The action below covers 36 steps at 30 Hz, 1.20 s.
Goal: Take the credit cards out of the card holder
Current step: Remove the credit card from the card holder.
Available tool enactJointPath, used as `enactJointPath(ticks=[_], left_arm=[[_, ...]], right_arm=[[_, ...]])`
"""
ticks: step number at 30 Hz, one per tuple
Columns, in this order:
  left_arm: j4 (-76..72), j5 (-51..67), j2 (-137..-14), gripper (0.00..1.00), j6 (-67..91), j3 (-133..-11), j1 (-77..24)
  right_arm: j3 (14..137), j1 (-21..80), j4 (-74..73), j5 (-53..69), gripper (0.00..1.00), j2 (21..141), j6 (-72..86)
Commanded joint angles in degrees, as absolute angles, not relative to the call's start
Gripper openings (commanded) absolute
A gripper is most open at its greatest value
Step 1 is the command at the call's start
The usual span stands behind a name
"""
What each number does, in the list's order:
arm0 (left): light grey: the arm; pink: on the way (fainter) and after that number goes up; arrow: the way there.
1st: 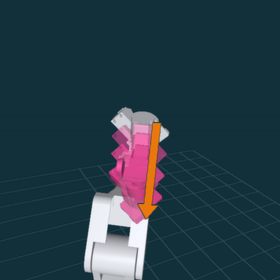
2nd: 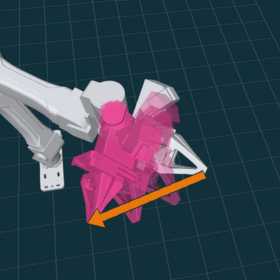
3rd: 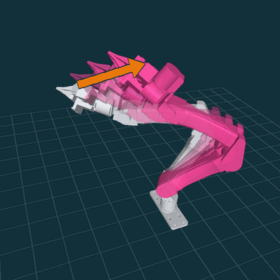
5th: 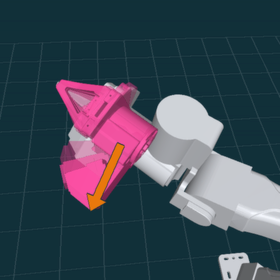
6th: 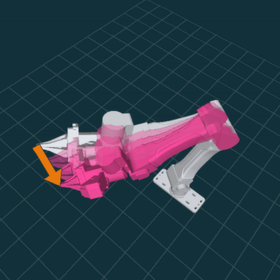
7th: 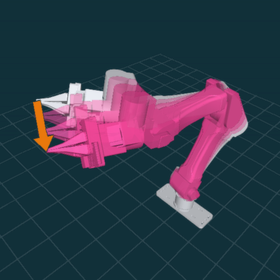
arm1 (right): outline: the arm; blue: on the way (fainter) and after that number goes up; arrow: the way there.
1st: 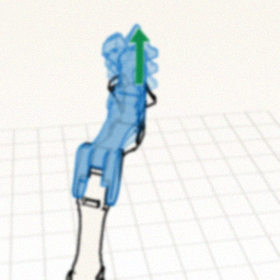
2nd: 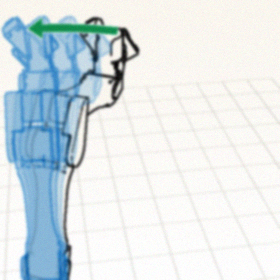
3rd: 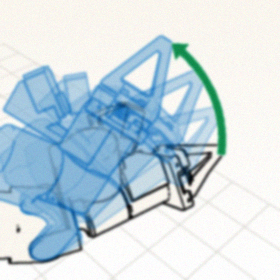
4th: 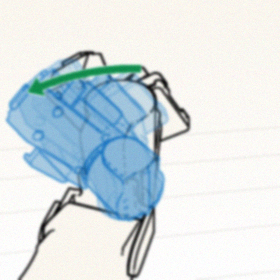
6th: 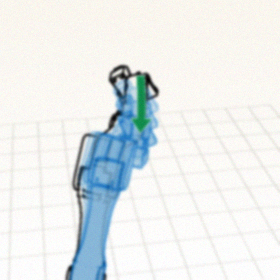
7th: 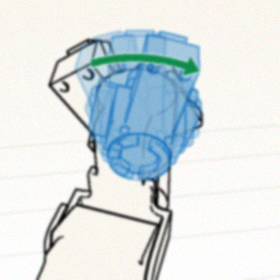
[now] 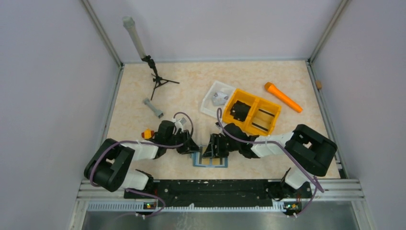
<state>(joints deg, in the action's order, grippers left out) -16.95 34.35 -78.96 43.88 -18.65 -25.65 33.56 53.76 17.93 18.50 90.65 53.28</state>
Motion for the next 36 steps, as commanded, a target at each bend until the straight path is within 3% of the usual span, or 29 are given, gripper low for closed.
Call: enactJointPath(ticks=[1, 6, 26, 36], left_arm=[[-21.8, 41.1, -79.7, 0.29, 46.0, -16.7, -25.7], [-25.2, 43.0, -80.4, 0.00, 47.2, -15.6, -25.0], [-67.9, 54.7, -82.0, 0.00, 71.3, -7.6, -21.2], [-68.1, 54.2, -75.9, 0.00, 75.9, -8.7, -21.1]], right_arm=[[31.7, 52.5, 25.4, 19.1, 0.53, 90.2, 55.0], [29.9, 52.1, 29.1, 19.4, 0.52, 89.9, 56.5], [24.4, 48.5, 33.7, 24.3, 0.47, 79.1, 57.3], [23.7, 47.0, 27.7, 24.2, 0.43, 69.6, 57.3]])
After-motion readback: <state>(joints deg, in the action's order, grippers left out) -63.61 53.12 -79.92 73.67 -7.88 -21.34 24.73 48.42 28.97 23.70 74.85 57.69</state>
